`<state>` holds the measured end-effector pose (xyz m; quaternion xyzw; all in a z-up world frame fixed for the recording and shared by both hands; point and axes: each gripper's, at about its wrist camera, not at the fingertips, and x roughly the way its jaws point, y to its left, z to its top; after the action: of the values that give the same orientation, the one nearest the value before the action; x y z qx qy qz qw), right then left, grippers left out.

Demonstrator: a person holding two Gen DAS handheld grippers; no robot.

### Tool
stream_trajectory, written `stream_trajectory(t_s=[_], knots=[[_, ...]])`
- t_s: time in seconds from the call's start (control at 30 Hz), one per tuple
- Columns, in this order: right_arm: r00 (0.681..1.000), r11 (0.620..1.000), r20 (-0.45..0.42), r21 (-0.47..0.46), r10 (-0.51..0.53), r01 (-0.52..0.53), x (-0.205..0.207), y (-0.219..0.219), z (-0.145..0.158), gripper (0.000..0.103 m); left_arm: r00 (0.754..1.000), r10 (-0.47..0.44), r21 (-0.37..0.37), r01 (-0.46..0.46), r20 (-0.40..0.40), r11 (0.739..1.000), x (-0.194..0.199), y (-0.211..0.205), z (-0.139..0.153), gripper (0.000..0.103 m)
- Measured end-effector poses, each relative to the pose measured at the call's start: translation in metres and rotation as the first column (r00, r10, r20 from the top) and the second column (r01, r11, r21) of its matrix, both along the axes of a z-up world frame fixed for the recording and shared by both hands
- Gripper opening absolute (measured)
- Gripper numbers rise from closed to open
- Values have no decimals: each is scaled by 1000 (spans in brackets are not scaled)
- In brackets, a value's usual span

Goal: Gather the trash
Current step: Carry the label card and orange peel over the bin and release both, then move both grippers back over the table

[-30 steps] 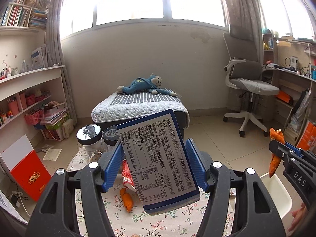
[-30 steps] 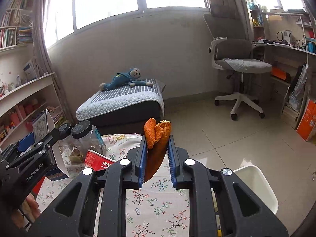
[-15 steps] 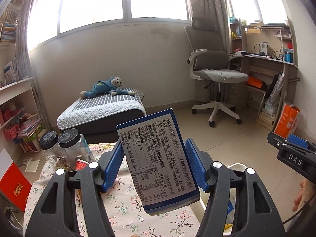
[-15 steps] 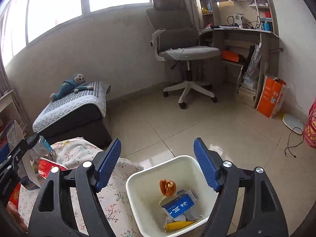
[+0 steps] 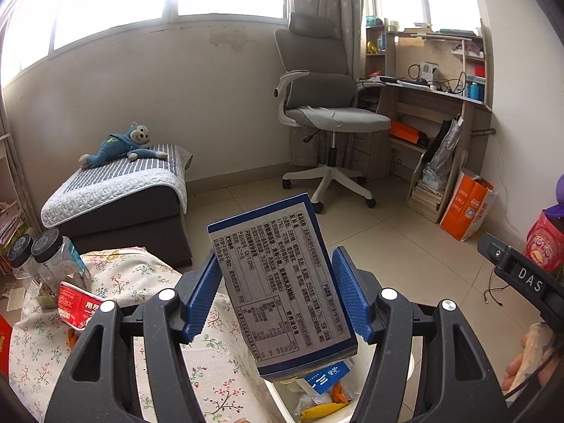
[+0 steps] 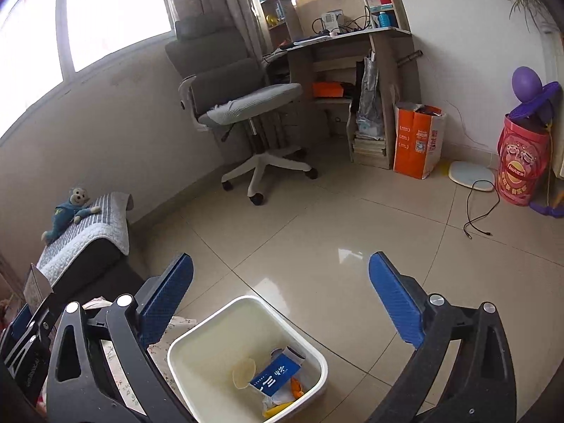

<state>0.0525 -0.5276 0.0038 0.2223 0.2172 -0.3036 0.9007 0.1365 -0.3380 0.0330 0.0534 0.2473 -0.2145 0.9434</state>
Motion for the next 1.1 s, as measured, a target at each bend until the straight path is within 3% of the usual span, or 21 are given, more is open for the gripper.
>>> stream_trajectory(t_s=[0.1,0.17,0.27,0.43,0.63,1.1], knots=[[999,999,-3,14,-32,32,-4,-8,-3,96,997,-46,-25,44,-66,999,11,-19,-5,68],[999,999,-6,21,-41,41,-8,-10,-5,96,988,-62,-27,59,-138,998,20,-29,-12,86],[999,999,-16,7,-41,41,-9,-5,-6,96,983,-37,-60,26,-180,998,24,-20,-15,89],[999,999,-49,-48,4,-7,4,17,-7,96,994,57,10,-56,-91,998,13,4,-20,90],[989,985,-108,-123,105,-118,28,63,-9,96,991,130,30,-129,-20,991,9,48,-20,90],[942,924,-147,-201,301,-326,77,175,-4,96,953,301,40,-300,-43,953,30,154,-27,90]])
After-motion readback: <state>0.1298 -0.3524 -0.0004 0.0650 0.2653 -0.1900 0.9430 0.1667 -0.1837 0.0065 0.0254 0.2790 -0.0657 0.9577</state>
